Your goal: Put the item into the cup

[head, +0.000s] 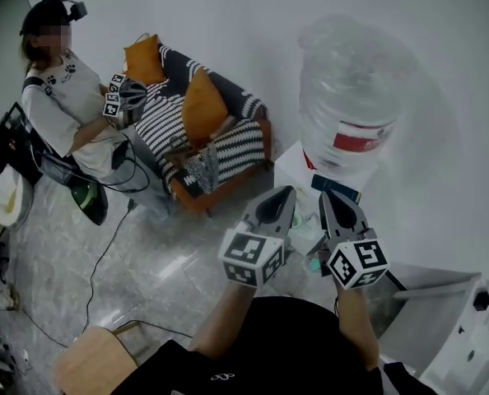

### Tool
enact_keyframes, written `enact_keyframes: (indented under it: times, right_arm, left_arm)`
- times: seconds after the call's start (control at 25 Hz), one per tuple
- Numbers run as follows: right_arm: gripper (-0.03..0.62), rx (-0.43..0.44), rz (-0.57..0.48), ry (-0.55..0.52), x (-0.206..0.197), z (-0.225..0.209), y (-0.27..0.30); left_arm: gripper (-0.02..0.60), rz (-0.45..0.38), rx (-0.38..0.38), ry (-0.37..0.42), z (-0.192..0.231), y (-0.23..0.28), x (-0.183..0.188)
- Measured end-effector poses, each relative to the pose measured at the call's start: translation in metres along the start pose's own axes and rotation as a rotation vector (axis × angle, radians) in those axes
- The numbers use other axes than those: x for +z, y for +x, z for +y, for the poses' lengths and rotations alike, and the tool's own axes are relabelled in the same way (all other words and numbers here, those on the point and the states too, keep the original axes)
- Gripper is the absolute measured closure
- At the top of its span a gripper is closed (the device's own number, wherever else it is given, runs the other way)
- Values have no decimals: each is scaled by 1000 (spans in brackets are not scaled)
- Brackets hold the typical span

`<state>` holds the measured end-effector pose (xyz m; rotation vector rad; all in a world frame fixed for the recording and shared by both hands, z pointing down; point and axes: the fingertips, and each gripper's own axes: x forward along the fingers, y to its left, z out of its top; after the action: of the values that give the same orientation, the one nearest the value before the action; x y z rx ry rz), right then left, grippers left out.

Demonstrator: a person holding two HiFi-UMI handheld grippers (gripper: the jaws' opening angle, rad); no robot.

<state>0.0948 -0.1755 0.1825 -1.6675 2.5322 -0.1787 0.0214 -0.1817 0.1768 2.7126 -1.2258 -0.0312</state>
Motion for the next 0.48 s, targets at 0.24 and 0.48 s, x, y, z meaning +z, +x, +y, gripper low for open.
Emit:
enact_keyframes:
  times: [0.24,0.48]
  right_arm:
    - [585,-41,28,17,-11,-11,-2]
    - [586,-17,33,-17,-10,-13,-3]
  left_arm:
    - [568,14,-11,-6,-5,8,-5]
    - [568,20,-34,-6,-12,19,-9]
